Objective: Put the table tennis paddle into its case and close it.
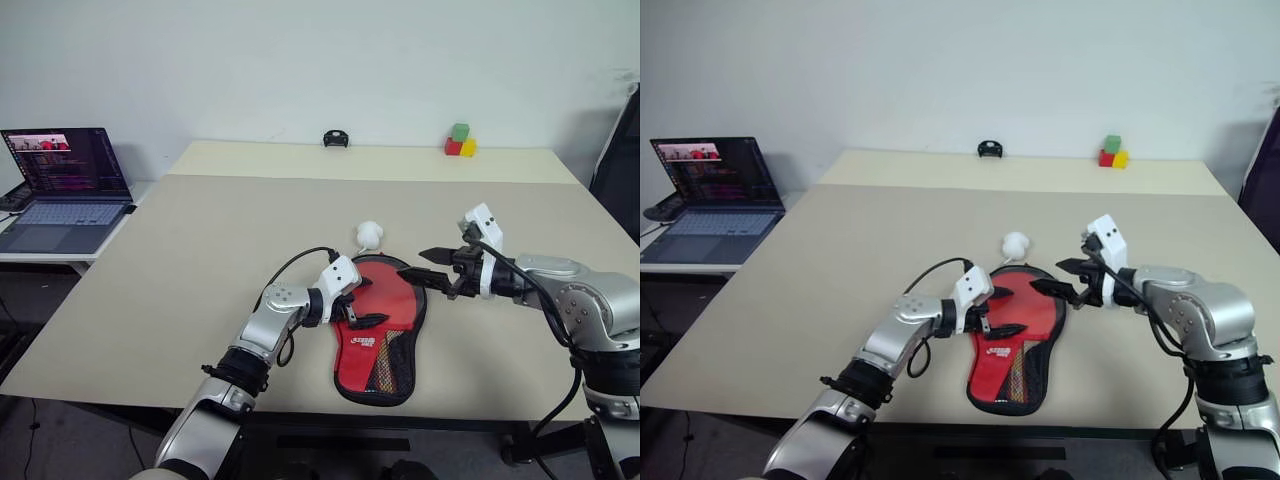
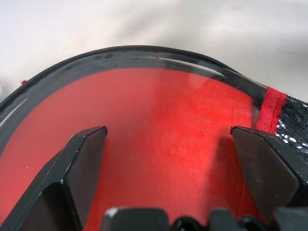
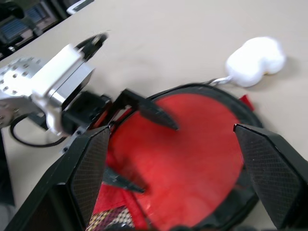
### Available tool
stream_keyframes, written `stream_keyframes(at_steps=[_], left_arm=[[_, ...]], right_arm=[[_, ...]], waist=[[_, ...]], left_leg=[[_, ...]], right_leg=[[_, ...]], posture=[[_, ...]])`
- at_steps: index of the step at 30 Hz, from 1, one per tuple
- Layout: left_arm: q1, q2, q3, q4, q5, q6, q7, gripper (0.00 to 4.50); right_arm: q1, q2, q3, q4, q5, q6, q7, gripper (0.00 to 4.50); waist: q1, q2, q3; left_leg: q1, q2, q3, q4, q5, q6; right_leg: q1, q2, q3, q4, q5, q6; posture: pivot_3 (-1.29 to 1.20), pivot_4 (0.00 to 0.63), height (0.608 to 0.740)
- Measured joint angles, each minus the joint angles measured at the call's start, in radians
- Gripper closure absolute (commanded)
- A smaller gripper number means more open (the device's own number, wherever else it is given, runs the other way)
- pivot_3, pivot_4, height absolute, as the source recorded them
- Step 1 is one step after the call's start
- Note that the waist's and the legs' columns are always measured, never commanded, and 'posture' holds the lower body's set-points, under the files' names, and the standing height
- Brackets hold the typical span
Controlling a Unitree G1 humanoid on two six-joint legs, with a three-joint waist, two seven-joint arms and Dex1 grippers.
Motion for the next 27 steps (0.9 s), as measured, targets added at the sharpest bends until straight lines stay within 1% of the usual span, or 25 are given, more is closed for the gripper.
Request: stream_keyframes(at_steps=[3, 6, 11, 14, 19, 21, 24, 27], left_arm=[[0.001, 0.000, 0.000, 0.012, 0.000, -0.014, 0.000, 0.03], [0.001, 0.000, 0.003, 0.028, -0.001, -0.026, 0.000, 0.03], [0.001, -0.002, 0.002, 0.035, -0.001, -0.036, 0.002, 0.03], [0.005, -0.003, 0.001, 0.033, -0.001, -0.040, 0.003, 0.03], [0.022, 0.006, 0.003, 0.006, -0.002, -0.035, 0.012, 0.03], [0.026, 0.010, 0.003, -0.006, -0.002, -0.025, 0.013, 0.03], [0.041, 0.015, 0.003, -0.031, -0.002, -0.016, 0.015, 0.03], [0.049, 0.019, 0.003, -0.048, -0.002, -0.005, 0.018, 0.03]], right_arm=[[-0.039, 0.023, 0.004, 0.041, -0.010, -0.012, -0.005, 0.00], [-0.117, 0.074, 0.029, 0.143, -0.066, -0.054, -0.038, 0.00], [-0.282, 0.193, 0.079, 0.431, -0.197, -0.185, -0.091, 0.00], [-0.380, 0.266, 0.094, 0.656, -0.274, -0.295, -0.117, 0.00], [-0.538, 0.387, 0.069, 1.068, -0.359, -0.499, -0.196, 0.00], [-0.590, 0.424, 0.055, 1.201, -0.381, -0.577, -0.233, 0.00], [-0.636, 0.466, 0.019, 1.350, -0.400, -0.678, -0.291, 0.00], [-0.653, 0.494, -0.010, 1.428, -0.411, -0.731, -0.330, 0.00]], waist=[[-0.002, 0.000, 0.000], [-0.005, 0.000, 0.000], [-0.006, 0.001, 0.000], [-0.009, 0.001, 0.000], [-0.018, 0.001, 0.000], [-0.021, 0.001, 0.000], [-0.024, 0.001, 0.000], [-0.026, 0.001, 0.000]], left_leg=[[0.002, 0.000, 0.001, 0.000, 0.000, 0.000], [0.004, 0.000, 0.002, 0.000, 0.000, 0.000], [0.007, 0.000, 0.003, 0.000, 0.000, 0.000], [0.007, 0.000, 0.004, 0.000, 0.000, 0.000], [0.008, 0.000, 0.005, 0.000, 0.000, 0.000], [0.008, 0.000, 0.005, -0.001, 0.000, 0.000], [0.008, 0.000, 0.005, -0.001, 0.000, 0.000], [0.008, 0.000, 0.007, -0.001, 0.000, 0.000]], right_leg=[[0.001, 0.000, 0.000, 0.001, 0.000, 0.000], [0.002, 0.000, 0.002, 0.003, 0.000, 0.000], [0.004, 0.001, 0.003, 0.004, 0.000, 0.000], [0.004, 0.001, 0.004, 0.004, 0.000, 0.000], [0.004, 0.001, 0.005, 0.004, 0.000, 0.000], [0.003, 0.001, 0.006, 0.004, 0.000, 0.000], [0.003, 0.001, 0.010, 0.004, 0.000, 0.000], [0.002, 0.001, 0.013, 0.005, 0.000, 0.000]], posture=[[0.00, 0.150, 0.740], [0.00, 0.150, 0.740], [0.00, 0.150, 0.740], [0.00, 0.150, 0.740], [0.00, 0.150, 0.740], [0.00, 0.150, 0.740], [0.00, 0.150, 0.740], [0.00, 0.150, 0.740]])
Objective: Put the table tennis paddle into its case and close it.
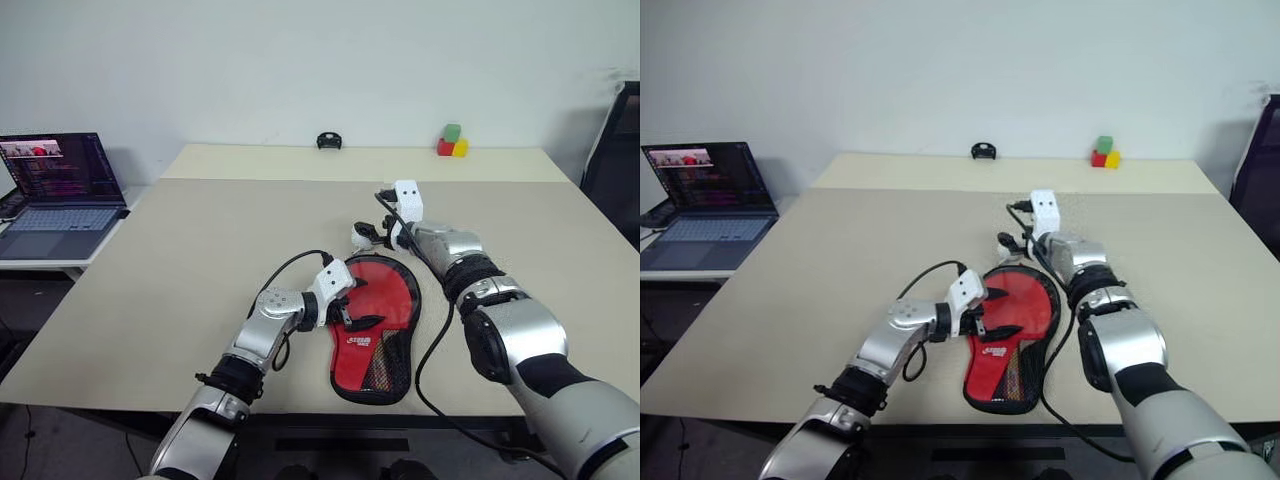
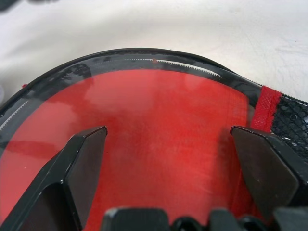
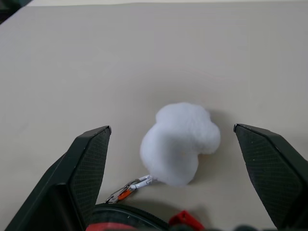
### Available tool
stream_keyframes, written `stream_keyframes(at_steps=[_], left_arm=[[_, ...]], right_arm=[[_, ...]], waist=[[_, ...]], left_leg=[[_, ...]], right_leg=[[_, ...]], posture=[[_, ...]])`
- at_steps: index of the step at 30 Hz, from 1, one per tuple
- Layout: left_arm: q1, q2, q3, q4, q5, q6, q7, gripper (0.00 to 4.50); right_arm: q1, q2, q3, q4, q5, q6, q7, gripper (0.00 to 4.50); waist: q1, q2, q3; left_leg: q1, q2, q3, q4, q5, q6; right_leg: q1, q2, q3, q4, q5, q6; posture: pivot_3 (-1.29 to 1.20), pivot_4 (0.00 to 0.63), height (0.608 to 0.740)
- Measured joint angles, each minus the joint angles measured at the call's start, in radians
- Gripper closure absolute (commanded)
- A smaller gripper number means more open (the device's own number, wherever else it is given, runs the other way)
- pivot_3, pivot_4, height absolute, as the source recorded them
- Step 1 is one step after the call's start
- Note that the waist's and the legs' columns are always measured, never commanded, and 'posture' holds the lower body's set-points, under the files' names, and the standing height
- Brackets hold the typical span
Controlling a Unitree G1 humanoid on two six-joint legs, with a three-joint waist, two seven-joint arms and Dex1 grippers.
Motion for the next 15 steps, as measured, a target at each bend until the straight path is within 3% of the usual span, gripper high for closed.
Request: stream_keyframes(at_steps=[11, 15], left_arm=[[0.056, 0.026, -0.002, -0.109, 0.001, 0.058, 0.043, 0.03], [0.084, 0.038, -0.002, -0.159, 0.001, 0.087, 0.065, 0.00]], right_arm=[[-0.003, 0.151, 0.000, 0.108, -0.145, -0.146, -0.133, 0.00], [-0.002, 0.185, 0.017, 0.117, -0.215, -0.181, -0.179, 0.98]], waist=[[-0.005, 0.001, 0.000], [-0.006, 0.001, 0.000]], left_leg=[[0.002, 0.001, 0.003, 0.000, 0.000, 0.000], [0.004, 0.001, 0.003, -0.001, 0.000, 0.000]], right_leg=[[-0.001, 0.000, 0.003, 0.002, 0.000, 0.000], [0.000, 0.001, 0.005, 0.002, 0.000, 0.000]], posture=[[0.00, 0.150, 0.740], [0.00, 0.150, 0.740]])
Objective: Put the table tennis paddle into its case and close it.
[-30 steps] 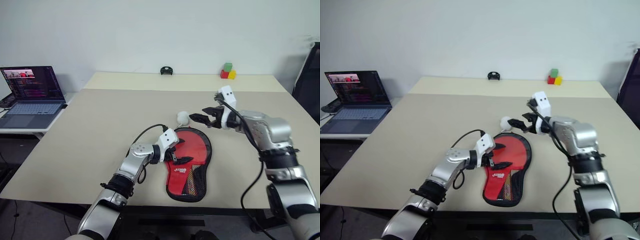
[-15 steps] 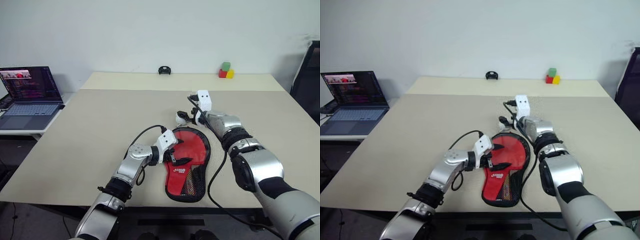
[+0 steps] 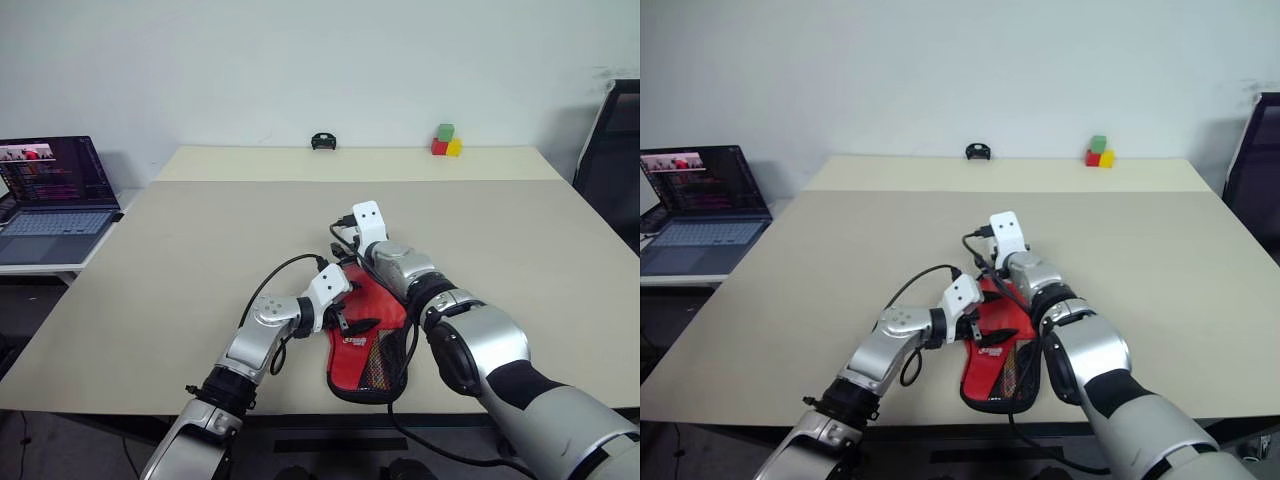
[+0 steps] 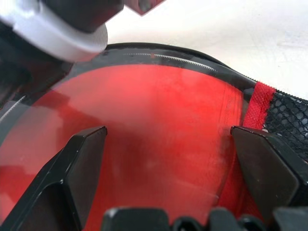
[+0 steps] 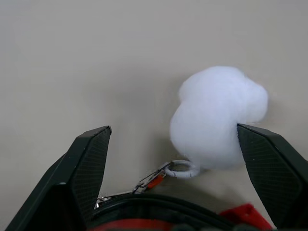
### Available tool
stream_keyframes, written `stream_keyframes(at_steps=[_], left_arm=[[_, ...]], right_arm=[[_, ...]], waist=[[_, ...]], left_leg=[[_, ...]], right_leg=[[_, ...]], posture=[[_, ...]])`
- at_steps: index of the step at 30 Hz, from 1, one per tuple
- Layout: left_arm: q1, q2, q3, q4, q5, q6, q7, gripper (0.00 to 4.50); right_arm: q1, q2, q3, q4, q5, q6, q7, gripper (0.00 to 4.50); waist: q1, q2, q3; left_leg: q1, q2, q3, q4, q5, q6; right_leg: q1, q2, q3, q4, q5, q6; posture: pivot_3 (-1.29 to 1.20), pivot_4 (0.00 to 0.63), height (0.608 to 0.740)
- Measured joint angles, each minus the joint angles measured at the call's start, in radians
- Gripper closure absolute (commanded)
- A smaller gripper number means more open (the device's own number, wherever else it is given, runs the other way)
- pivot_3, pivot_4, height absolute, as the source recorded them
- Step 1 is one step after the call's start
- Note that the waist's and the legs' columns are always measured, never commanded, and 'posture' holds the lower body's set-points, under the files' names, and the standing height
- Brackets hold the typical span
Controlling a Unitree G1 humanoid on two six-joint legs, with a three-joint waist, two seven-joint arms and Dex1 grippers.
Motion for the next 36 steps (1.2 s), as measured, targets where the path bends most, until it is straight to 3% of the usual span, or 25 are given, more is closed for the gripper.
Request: stream_keyframes(at_steps=[8, 10, 18, 27, 32, 36], left_arm=[[0.044, 0.030, 0.002, -0.075, -0.002, 0.032, 0.027, 0.00], [0.043, 0.032, 0.001, -0.075, -0.002, 0.032, 0.027, 0.00], [0.005, 0.033, -0.015, -0.021, 0.001, 0.002, 0.017, 0.00], [-0.005, 0.025, -0.022, 0.019, 0.000, -0.030, 0.013, 0.00], [-0.010, 0.023, -0.021, 0.037, -0.001, -0.041, 0.006, 0.00], [-0.025, 0.015, -0.020, 0.046, -0.004, -0.040, 0.001, 0.00]], right_arm=[[0.013, 0.008, 0.062, 0.004, -0.128, -0.032, -0.078, 3.95], [0.014, 0.008, 0.074, 0.004, -0.153, -0.037, -0.082, 4.48], [0.035, -0.014, 0.099, 0.005, -0.217, -0.052, -0.104, 4.48], [0.059, -0.195, 0.116, 0.005, -0.277, -0.070, -0.069, 4.48], [0.076, -0.237, 0.098, 0.004, -0.255, -0.070, 0.029, 4.48], [0.076, -0.232, 0.026, -0.056, -0.148, -0.061, 0.188, 4.48]], waist=[[-0.001, 0.000, 0.000], [-0.002, 0.000, 0.000], [-0.007, 0.000, 0.000], [-0.002, 0.000, 0.000], [-0.003, 0.000, 0.000], [-0.003, 0.000, 0.000]], left_leg=[[0.002, 0.000, 0.001, -0.001, 0.000, 0.000], [0.002, 0.001, 0.001, -0.001, 0.000, 0.000], [0.005, 0.001, 0.001, 0.000, 0.000, 0.000], [0.006, 0.001, 0.001, 0.000, 0.000, 0.000], [0.006, 0.001, 0.002, 0.000, 0.000, 0.000], [0.006, 0.001, 0.001, 0.000, 0.000, 0.000]], right_leg=[[0.000, 0.001, 0.002, 0.000, 0.000, 0.000], [0.000, 0.002, 0.002, 0.000, 0.000, 0.000], [0.004, 0.002, 0.003, 0.000, 0.000, 0.000], [0.005, 0.002, 0.002, 0.000, 0.000, 0.000], [0.006, 0.003, 0.002, 0.000, 0.000, 0.000], [0.006, 0.003, 0.002, 0.000, 0.000, 0.000]], posture=[[0.00, 0.150, 0.740], [0.00, 0.150, 0.740], [0.00, 0.150, 0.740], [0.00, 0.150, 0.740], [0.00, 0.150, 0.740], [0.00, 0.150, 0.740]])
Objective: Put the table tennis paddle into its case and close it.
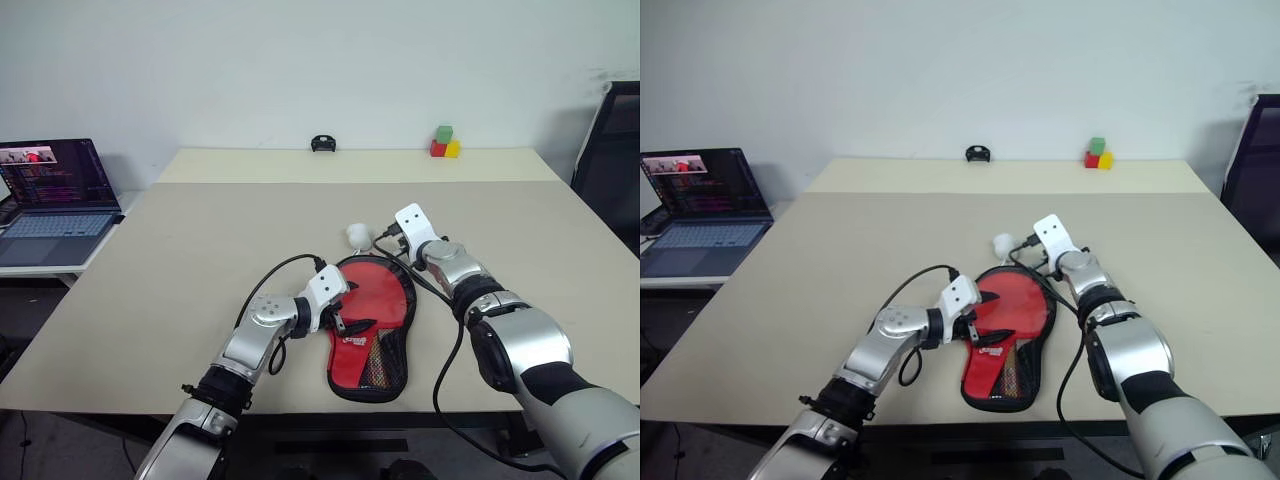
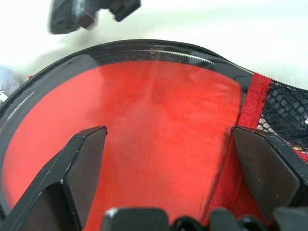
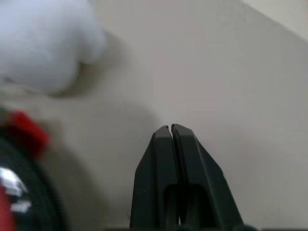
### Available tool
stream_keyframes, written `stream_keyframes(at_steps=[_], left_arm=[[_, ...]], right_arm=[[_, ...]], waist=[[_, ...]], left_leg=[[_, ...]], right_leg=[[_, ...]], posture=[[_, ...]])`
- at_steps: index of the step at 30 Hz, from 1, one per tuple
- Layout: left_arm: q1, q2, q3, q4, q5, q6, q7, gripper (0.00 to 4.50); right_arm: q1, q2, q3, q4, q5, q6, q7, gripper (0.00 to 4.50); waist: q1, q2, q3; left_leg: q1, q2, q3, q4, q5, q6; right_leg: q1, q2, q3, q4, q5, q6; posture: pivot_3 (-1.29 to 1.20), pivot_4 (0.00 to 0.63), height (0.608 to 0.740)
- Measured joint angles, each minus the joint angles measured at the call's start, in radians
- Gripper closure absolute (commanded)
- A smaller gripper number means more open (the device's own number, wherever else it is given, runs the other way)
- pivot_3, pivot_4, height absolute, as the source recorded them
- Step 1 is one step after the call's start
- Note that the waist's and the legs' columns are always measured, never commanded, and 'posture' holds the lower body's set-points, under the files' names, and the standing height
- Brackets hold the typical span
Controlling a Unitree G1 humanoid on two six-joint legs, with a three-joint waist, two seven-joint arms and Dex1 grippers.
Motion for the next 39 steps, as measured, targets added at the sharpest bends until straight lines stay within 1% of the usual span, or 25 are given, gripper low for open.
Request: stream_keyframes(at_steps=[1, 3, 4, 5, 6, 8, 10, 12, 14, 16, 18, 20, 22, 27, 32, 39], left_arm=[[-0.001, -0.002, 0.000, 0.001, 0.000, 0.001, 0.000, 0.00], [-0.003, -0.011, 0.001, 0.000, -0.002, 0.008, 0.001, 0.00], [-0.003, -0.014, 0.002, -0.001, -0.005, 0.012, 0.001, 0.00], [-0.003, -0.018, 0.002, -0.007, -0.012, 0.028, 0.002, 0.00], [-0.003, -0.018, 0.003, -0.010, -0.018, 0.037, 0.002, 0.00], [0.001, -0.017, 0.009, -0.038, -0.028, 0.070, 0.006, 0.00], [0.012, -0.002, 0.033, -0.089, -0.044, 0.113, 0.017, 0.00], [0.021, 0.015, 0.071, -0.161, -0.074, 0.160, 0.020, 0.00], [0.024, 0.025, 0.108, -0.229, -0.111, 0.210, 0.028, 0.00], [0.025, 0.029, 0.154, -0.294, -0.159, 0.267, 0.043, 0.00], [0.021, 0.048, 0.210, -0.322, -0.206, 0.309, 0.063, 0.00], [0.000, 0.100, 0.278, -0.292, -0.218, 0.326, 0.088, 0.00], [-0.036, 0.139, 0.314, -0.225, -0.205, 0.310, 0.113, 0.00], [-0.081, 0.154, 0.321, -0.098, -0.172, 0.251, 0.137, 0.00], [-0.127, 0.163, 0.315, 0.018, -0.140, 0.192, 0.143, 0.00], [-0.186, 0.168, 0.311, 0.167, -0.088, 0.100, 0.150, 0.00]], right_arm=[[0.002, 0.000, -0.012, -0.036, 0.031, 0.015, 0.044, 4.32], [0.038, -0.006, -0.039, -0.187, 0.097, 0.087, 0.156, 3.88], [0.059, -0.010, -0.039, -0.253, 0.117, 0.120, 0.189, 3.58], [0.119, -0.020, -0.038, -0.391, 0.149, 0.180, 0.235, 3.17], [0.156, -0.027, -0.037, -0.466, 0.163, 0.222, 0.258, 2.84], [0.262, -0.057, -0.036, -0.653, 0.199, 0.331, 0.292, 2.08], [0.352, -0.098, -0.038, -0.809, 0.230, 0.432, 0.306, 1.41], [0.414, -0.141, -0.043, -0.942, 0.260, 0.512, 0.310, 0.67], [0.456, -0.173, -0.057, -1.044, 0.288, 0.574, 0.315, 0.02], [0.494, -0.200, -0.075, -1.137, 0.325, 0.627, 0.324, 0.02], [0.540, -0.228, -0.084, -1.233, 0.371, 0.673, 0.341, 0.02], [0.597, -0.249, -0.089, -1.312, 0.415, 0.716, 0.355, 0.02], [0.642, -0.261, -0.074, -1.369, 0.448, 0.753, 0.379, 0.02], [0.673, -0.267, 0.011, -1.465, 0.492, 0.784, 0.415, 0.02], [0.677, -0.288, 0.077, -1.466, 0.491, 0.778, 0.420, 0.02], [0.677, -0.319, 0.150, -1.485, 0.503, 0.774, 0.480, 0.02]], waist=[[0.001, 0.000, 0.000], [0.006, 0.000, 0.000], [0.008, 0.000, 0.000], [0.012, 0.000, 0.000], [0.012, 0.000, 0.000], [0.013, 0.000, 0.001], [0.011, 0.002, 0.003], [0.009, 0.003, 0.003], [0.004, 0.003, 0.003], [0.004, 0.003, 0.003], [0.004, 0.003, 0.003], [0.005, 0.003, 0.003], [0.007, 0.003, 0.004], [0.009, 0.001, 0.005], [0.009, -0.001, 0.006], [0.009, -0.003, 0.007]], left_leg=[[0.000, 0.000, 0.000, 0.000, 0.000, 0.000], [-0.001, 0.000, -0.001, 0.000, 0.000, 0.000], [-0.001, 0.000, -0.001, 0.000, 0.000, 0.000], [-0.003, 0.000, -0.003, 0.000, 0.000, 0.000], [-0.003, 0.000, -0.003, 0.000, 0.000, 0.000], [-0.005, 0.000, -0.003, 0.000, 0.000, 0.000], [-0.009, 0.000, -0.003, 0.000, 0.000, 0.000], [-0.017, 0.000, -0.002, 0.001, 0.000, 0.000], [-0.019, 0.000, -0.001, 0.001, 0.000, 0.000], [-0.018, 0.001, -0.001, 0.001, 0.000, 0.000], [-0.018, 0.001, -0.001, 0.001, 0.000, 0.000], [-0.018, 0.001, -0.001, 0.001, 0.000, 0.000], [-0.018, 0.001, -0.001, 0.001, 0.000, 0.000], [-0.019, 0.000, -0.001, 0.002, 0.000, 0.000], [-0.019, 0.000, -0.001, 0.001, 0.000, 0.000], [-0.019, 0.000, -0.001, 0.001, 0.000, 0.000]], right_leg=[[0.000, 0.000, 0.000, 0.000, 0.000, 0.000], [0.000, 0.000, -0.001, -0.001, 0.000, 0.000], [0.000, 0.000, -0.001, -0.001, 0.000, 0.000], [0.000, -0.001, -0.003, -0.002, 0.000, 0.000], [0.000, -0.001, -0.003, -0.003, 0.000, 0.000], [-0.001, -0.002, -0.003, -0.004, 0.000, 0.000], [-0.005, -0.003, -0.003, -0.003, 0.000, 0.000], [-0.015, -0.003, -0.001, 0.000, 0.000, 0.000], [-0.018, -0.001, 0.000, 0.000, 0.000, 0.000], [-0.018, 0.000, 0.000, 0.000, 0.000, 0.000], [-0.017, 0.000, 0.000, -0.001, 0.000, 0.000], [-0.017, 0.000, 0.000, 0.000, 0.000, 0.000], [-0.017, 0.001, -0.001, 0.000, 0.000, 0.000], [-0.017, 0.001, -0.001, -0.001, 0.000, 0.000], [-0.017, 0.000, -0.001, -0.002, 0.000, 0.000], [-0.017, 0.000, -0.001, -0.002, 0.000, 0.000]], posture=[[0.00, 0.150, 0.740], [0.00, 0.150, 0.740], [0.00, 0.150, 0.740], [0.00, 0.150, 0.740], [0.00, 0.150, 0.740], [0.00, 0.150, 0.740], [0.00, 0.150, 0.740], [0.00, 0.150, 0.740], [0.00, 0.150, 0.740], [0.00, 0.150, 0.740], [0.00, 0.150, 0.740], [0.00, 0.150, 0.740], [0.00, 0.150, 0.740], [0.00, 0.150, 0.740], [0.00, 0.150, 0.740], [0.00, 0.150, 0.740]])
